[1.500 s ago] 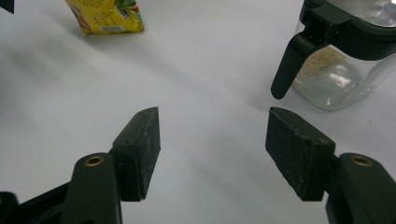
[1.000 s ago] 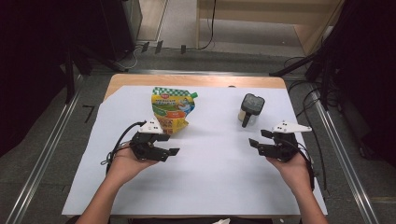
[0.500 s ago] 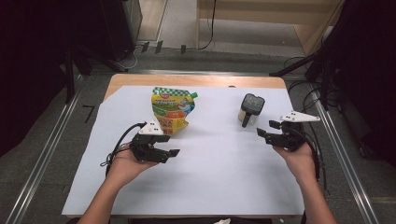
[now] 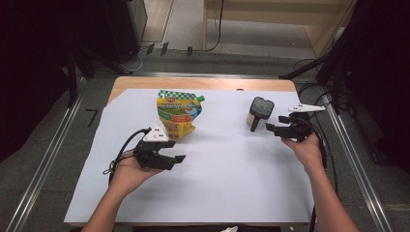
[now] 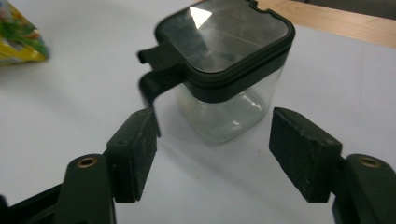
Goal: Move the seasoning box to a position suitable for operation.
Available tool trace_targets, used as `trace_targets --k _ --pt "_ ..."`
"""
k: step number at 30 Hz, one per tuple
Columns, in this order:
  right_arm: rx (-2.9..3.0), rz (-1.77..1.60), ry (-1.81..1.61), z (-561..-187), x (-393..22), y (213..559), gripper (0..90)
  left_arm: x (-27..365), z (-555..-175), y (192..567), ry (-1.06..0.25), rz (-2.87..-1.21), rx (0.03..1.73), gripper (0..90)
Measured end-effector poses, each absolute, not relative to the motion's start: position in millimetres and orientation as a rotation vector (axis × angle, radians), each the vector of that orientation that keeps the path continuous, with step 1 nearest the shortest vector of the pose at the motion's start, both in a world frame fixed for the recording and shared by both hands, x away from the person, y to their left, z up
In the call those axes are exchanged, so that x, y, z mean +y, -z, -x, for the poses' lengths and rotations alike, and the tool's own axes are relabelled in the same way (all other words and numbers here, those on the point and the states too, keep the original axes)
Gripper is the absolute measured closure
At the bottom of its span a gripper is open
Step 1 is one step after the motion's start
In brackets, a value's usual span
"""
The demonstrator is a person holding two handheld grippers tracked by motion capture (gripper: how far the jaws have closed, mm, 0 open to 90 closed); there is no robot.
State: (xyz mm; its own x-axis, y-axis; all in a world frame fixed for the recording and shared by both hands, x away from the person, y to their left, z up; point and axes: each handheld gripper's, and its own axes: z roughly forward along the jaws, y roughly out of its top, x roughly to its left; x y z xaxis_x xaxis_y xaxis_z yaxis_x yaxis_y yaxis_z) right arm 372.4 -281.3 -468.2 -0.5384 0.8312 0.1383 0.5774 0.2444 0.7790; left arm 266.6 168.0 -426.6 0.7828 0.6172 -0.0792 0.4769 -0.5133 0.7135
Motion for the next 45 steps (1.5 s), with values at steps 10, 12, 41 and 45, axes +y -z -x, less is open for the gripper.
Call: trace_targets --k 10,12,41,45 --pt "2.232 -1.320 -1.153 -398.8 -282.1 484.9 18.2 169.1 -265.7 428.4 -0.240 -2.223 0.817 37.7" --pt "2.234 -1.306 -1.154 -403.6 -281.5 488.1 17.6 169.2 -265.6 428.5 -0.237 -2.222 0.815 37.7" --pt "2.227 -1.224 -1.225 -433.4 -237.5 513.9 9.9 176.4 -269.0 431.2 -0.212 -2.202 0.839 38.0" --pt "2.186 -1.224 -1.241 -434.8 -230.9 516.3 9.7 175.6 -268.8 431.1 -0.213 -2.205 0.834 38.0"
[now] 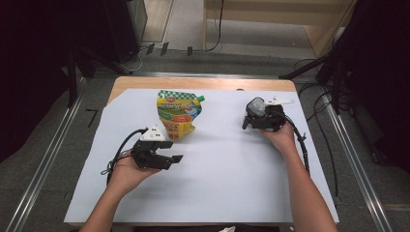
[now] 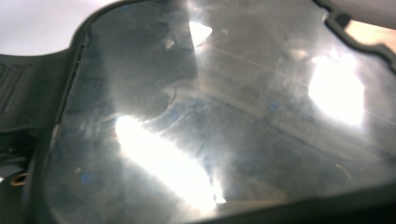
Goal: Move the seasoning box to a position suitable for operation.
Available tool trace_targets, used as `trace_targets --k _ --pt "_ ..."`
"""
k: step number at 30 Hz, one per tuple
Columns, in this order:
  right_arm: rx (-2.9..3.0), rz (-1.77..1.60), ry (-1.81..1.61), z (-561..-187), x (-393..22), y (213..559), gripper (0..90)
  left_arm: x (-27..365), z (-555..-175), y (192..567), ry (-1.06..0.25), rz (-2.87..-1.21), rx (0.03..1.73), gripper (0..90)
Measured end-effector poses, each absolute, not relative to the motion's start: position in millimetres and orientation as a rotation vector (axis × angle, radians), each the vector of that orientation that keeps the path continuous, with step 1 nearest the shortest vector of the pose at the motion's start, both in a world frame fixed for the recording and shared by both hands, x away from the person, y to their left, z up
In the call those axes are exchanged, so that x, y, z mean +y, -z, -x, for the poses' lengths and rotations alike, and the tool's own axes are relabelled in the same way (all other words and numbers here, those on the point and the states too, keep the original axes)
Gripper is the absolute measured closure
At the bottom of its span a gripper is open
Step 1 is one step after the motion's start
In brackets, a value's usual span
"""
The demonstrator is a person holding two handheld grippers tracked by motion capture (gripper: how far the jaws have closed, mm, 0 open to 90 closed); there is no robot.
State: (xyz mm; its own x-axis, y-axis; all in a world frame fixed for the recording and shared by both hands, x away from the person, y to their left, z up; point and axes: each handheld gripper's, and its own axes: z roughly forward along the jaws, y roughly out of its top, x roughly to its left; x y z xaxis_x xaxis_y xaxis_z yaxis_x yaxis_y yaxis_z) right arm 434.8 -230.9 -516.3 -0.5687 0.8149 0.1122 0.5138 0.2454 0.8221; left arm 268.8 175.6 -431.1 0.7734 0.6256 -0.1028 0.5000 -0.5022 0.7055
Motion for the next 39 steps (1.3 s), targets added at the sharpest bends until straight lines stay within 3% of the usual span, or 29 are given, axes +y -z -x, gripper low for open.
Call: trace_targets --k 24,39 --pt "2.066 -1.268 -1.269 -421.1 -227.1 521.0 14.7 178.7 -270.1 431.7 -0.207 -2.198 0.845 38.2" --pt "2.112 -1.251 -1.267 -392.6 -236.6 487.3 15.2 175.0 -272.5 432.2 -0.188 -2.197 0.834 38.3"
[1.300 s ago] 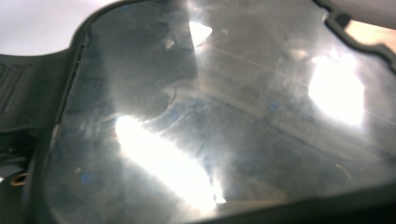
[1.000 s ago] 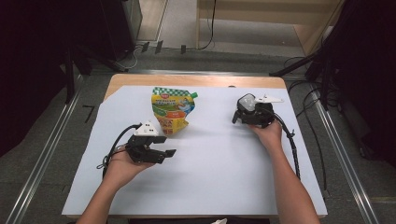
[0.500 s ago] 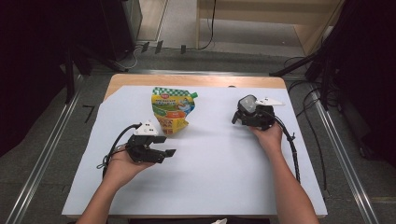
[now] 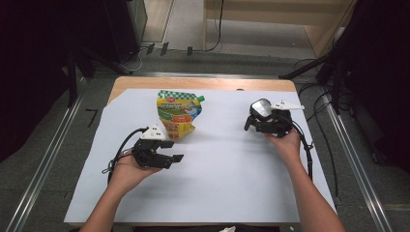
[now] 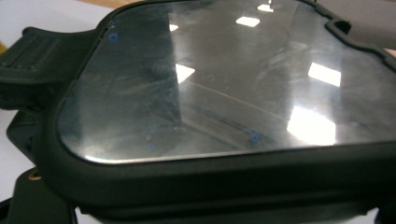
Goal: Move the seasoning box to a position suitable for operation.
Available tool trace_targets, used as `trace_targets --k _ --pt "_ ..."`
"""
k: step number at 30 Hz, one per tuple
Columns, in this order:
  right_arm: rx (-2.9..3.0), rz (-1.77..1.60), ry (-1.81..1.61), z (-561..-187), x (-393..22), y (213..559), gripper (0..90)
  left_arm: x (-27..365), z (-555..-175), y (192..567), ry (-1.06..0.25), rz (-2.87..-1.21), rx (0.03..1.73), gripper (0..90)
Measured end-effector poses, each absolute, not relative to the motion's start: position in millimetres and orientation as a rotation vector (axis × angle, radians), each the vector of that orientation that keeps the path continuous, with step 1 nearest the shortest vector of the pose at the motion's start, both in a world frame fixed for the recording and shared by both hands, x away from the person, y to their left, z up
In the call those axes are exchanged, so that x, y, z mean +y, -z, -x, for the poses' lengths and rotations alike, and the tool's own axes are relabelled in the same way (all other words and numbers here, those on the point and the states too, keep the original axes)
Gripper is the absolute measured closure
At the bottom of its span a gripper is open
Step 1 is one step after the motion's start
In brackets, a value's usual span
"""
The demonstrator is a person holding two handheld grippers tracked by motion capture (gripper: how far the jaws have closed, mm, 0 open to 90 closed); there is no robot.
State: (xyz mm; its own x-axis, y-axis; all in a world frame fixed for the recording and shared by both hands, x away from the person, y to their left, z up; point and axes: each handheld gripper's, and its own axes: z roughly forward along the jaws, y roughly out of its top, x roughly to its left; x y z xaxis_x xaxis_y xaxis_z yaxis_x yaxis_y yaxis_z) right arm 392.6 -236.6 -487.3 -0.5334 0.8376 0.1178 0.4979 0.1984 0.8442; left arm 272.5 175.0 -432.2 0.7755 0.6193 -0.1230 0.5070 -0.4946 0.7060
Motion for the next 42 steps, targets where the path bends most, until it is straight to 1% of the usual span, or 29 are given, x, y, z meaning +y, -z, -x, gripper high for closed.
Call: trace_targets --k 11,20,32,42 --pt "2.157 -1.208 -1.301 -342.0 -234.6 472.5 15.4 175.9 -277.5 432.5 -0.127 -2.184 0.838 38.9" --pt "2.222 -1.170 -1.311 -304.4 -226.2 480.2 15.6 169.3 -278.7 432.4 -0.134 -2.193 0.806 38.7" --pt "2.286 -1.093 -1.416 -293.1 -185.0 489.6 15.7 157.2 -280.2 436.5 -0.123 -2.210 0.773 38.8" --pt "2.350 -1.009 -1.420 -292.4 -145.6 501.8 15.8 161.4 -278.5 436.5 -0.130 -2.210 0.780 38.8"
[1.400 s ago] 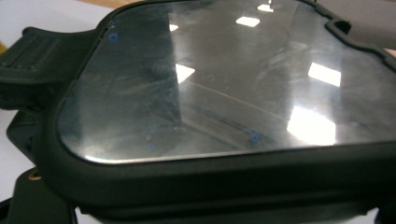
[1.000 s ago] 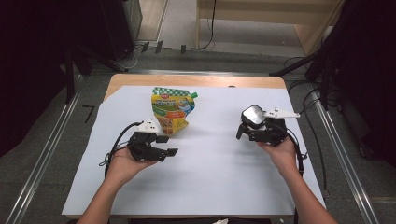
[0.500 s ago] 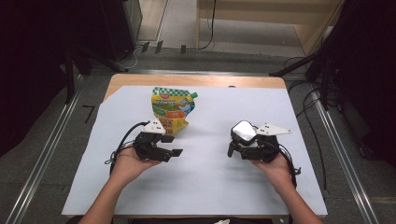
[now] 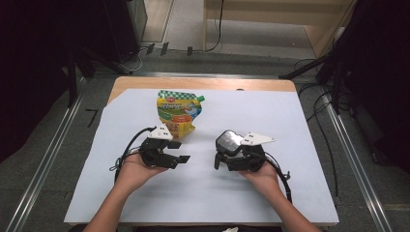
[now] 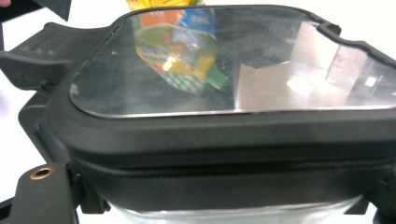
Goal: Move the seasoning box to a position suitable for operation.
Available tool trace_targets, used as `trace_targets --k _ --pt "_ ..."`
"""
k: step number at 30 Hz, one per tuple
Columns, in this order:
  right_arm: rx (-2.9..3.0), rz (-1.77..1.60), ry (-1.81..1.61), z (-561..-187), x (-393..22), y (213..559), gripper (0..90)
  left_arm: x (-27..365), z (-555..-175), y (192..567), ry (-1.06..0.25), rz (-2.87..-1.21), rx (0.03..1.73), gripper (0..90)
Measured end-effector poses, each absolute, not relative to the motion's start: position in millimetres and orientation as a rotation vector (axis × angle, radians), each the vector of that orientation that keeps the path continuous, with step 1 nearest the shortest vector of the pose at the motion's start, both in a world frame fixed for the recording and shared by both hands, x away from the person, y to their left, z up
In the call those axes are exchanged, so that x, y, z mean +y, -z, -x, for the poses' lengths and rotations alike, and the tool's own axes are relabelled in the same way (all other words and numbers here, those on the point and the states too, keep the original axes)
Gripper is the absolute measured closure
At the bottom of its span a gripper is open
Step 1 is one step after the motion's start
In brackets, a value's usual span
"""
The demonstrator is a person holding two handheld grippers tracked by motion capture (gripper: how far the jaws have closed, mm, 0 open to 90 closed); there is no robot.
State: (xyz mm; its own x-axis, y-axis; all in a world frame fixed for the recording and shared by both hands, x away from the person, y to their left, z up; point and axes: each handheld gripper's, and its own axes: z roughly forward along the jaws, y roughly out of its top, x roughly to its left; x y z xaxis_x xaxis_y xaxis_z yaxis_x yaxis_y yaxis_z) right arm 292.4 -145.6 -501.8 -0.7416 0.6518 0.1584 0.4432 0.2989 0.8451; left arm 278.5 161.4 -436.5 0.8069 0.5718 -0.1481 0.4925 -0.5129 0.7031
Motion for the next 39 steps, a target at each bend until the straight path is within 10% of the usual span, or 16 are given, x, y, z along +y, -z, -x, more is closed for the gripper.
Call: trace_targets --k 28,39 --pt "2.408 -0.931 -1.276 -277.7 -132.8 506.4 14.3 158.4 -283.0 440.0 -0.075 -2.193 0.766 40.9" --pt "2.458 -0.985 -1.258 -259.3 -160.7 490.6 19.4 156.2 -284.2 437.2 -0.027 -2.175 0.758 60.0"
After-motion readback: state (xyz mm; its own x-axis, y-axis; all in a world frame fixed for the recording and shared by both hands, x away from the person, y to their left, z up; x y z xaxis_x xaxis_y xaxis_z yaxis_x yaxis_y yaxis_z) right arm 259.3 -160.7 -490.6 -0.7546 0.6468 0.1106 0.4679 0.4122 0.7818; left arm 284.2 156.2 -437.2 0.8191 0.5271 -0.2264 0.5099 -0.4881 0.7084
